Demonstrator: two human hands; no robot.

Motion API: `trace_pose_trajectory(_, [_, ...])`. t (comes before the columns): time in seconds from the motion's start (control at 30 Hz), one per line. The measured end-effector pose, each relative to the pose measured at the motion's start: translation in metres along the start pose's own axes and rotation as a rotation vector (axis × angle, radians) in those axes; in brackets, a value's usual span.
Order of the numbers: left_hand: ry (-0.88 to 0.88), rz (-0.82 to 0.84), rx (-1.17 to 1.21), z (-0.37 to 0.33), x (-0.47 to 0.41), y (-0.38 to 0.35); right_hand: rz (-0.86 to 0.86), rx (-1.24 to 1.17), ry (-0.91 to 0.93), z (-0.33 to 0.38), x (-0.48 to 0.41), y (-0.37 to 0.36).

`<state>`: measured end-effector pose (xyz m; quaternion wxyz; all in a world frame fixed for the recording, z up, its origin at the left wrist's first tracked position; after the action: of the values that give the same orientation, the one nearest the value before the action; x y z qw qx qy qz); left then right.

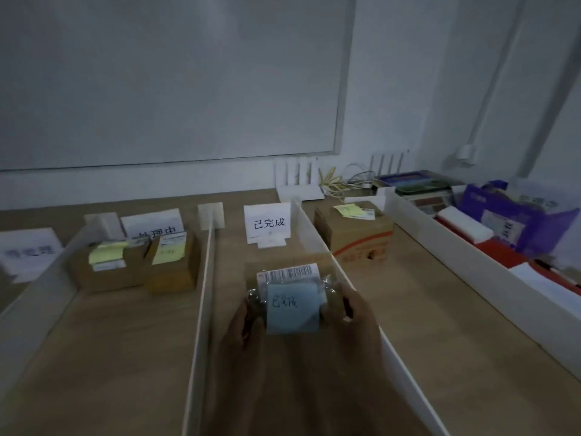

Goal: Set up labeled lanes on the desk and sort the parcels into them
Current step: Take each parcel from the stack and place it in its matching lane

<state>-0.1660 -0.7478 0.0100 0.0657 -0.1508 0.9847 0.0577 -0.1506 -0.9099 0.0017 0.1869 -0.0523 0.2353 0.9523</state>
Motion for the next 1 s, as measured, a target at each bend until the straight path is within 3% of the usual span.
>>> trace_pose_trajectory(0.17, [0.111, -0.015, -0.076, 0.035, -0.022, -0.01, 0.203, 0.044, -0.028, -0.026, -0.034, -0.028])
trace_pose_trajectory(0.37, [0.275, -0.129, -0.216, 0.08, -0.069, -0.025, 0.24, 0.122, -0.113, -0.058, -0.073, -0.079])
trace_pose_trajectory(0.6, [0.396, -0.098, -0.346, 0.131, -0.133, -0.027, 0.334, 0.288, -0.199, -0.079, -0.119, -0.143])
trace_pose_trajectory(0.83, [0.42, -0.072, -0.197, 0.137, -0.23, -0.028, 0.347, 0.346, -0.104, -0.071, -0.198, -0.202])
trace_pose_trajectory(1.0, [0.377, -0.146, -0.126, 0.134, -0.29, -0.037, 0.341, 0.325, -0.077, -0.063, -0.25, -0.242])
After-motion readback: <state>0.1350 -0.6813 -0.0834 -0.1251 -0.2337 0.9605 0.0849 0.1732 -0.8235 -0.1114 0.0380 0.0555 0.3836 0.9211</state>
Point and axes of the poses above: each hand's wrist, its own x-axis away from the middle knuckle, its own y-axis out of the back of the hand, z = x × y, the point moved 1 cm from there along -x, towards the middle knuckle, and after that the axes turned 12 degrees about x, right-handed, at the moved point
